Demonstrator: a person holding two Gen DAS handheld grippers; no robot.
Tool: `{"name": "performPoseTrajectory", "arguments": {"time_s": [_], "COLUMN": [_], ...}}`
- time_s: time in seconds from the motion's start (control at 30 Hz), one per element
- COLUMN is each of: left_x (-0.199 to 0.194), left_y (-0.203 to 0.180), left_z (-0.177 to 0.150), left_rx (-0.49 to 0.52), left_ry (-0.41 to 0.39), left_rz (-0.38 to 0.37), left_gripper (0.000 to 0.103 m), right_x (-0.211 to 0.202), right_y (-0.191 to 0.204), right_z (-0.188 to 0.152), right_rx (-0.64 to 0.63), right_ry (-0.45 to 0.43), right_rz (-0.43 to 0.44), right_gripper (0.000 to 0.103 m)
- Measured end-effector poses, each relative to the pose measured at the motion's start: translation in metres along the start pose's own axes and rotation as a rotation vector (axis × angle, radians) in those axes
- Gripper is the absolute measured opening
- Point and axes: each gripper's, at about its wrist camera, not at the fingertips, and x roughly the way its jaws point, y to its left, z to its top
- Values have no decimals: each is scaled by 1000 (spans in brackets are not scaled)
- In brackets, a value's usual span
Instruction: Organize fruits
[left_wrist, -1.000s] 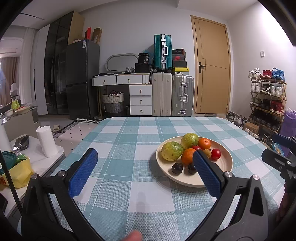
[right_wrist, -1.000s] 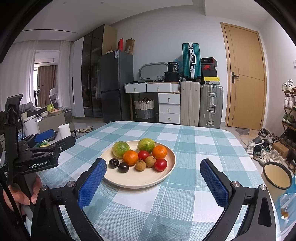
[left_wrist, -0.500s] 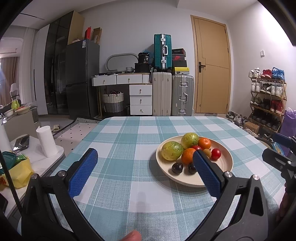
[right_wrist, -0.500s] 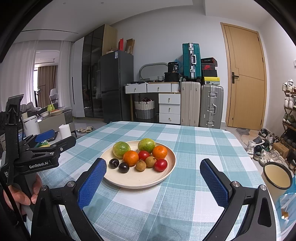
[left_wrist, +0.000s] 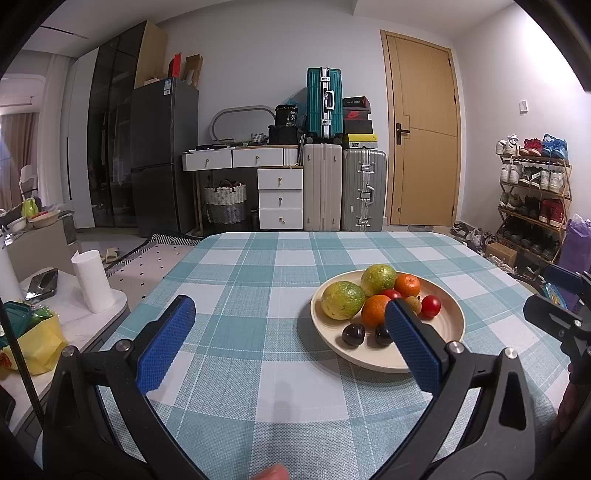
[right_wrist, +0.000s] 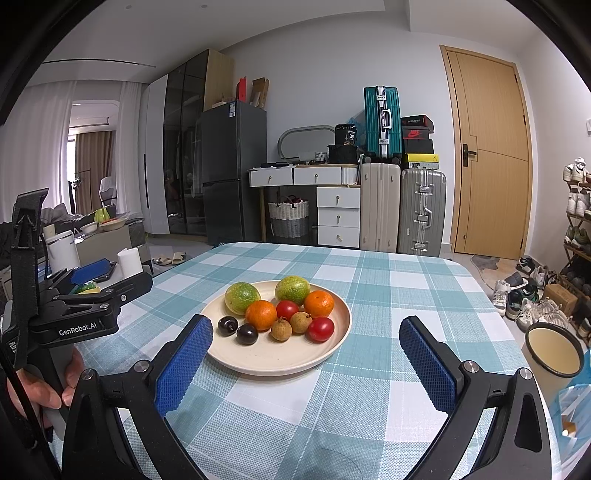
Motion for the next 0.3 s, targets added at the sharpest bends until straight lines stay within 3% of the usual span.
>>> {"name": "performPoseTrajectory", "arguments": {"time_s": [0.3], "left_x": [1], "left_y": [0], "left_z": [1], "left_rx": [1], "left_ry": [-3], "left_rz": [-1], "left_gripper": [103], "right_x": [0], "right_y": [0], "right_z": [0], "right_rx": [0], "right_ry": [0], "right_rz": [1], "right_gripper": [103]}}
